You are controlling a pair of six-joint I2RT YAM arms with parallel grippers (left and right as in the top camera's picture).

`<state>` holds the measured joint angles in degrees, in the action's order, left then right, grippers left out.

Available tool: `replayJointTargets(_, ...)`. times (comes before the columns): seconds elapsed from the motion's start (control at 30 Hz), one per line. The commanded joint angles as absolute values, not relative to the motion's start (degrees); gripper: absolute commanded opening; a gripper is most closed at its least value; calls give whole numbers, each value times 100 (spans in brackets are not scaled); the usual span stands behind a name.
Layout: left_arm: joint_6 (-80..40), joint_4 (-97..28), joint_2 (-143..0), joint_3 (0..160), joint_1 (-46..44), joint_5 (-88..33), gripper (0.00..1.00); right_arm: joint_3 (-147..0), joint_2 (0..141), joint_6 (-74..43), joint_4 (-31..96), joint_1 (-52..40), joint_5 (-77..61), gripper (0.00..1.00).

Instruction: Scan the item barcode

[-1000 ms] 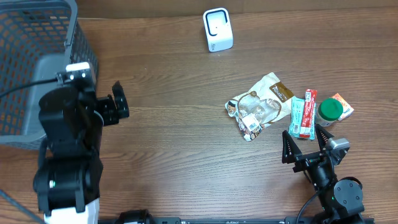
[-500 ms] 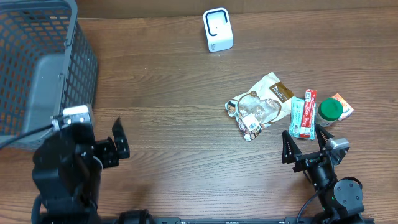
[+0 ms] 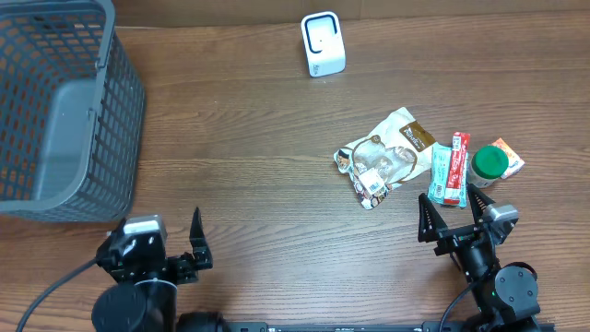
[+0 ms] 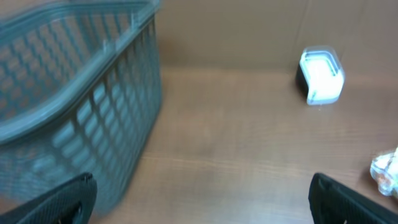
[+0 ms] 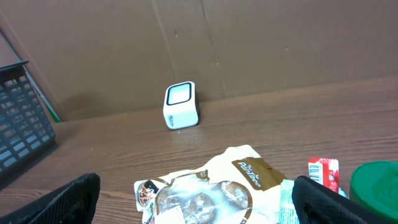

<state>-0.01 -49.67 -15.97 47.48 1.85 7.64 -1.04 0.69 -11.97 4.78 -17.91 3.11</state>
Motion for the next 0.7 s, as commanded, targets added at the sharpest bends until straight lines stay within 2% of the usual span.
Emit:
replayJointTargets(0.0,-27,-3992,-1013,4254,141,397,100,-47,40,-1170,454,-1750,283,100)
replayJointTargets(0.4,-123,1179,-21,2169,137,-473,100,-47,40,-1170,454,-1750,283,100)
replayJointTargets(0.53,-283,1831,-21,1658,121,-471,100,-47,40,-1170,454,-1750,283,100)
replayJointTargets(0.67,-309,1870,-21,1199,97,-471,100,-47,40,-1170,454,-1750,283,100)
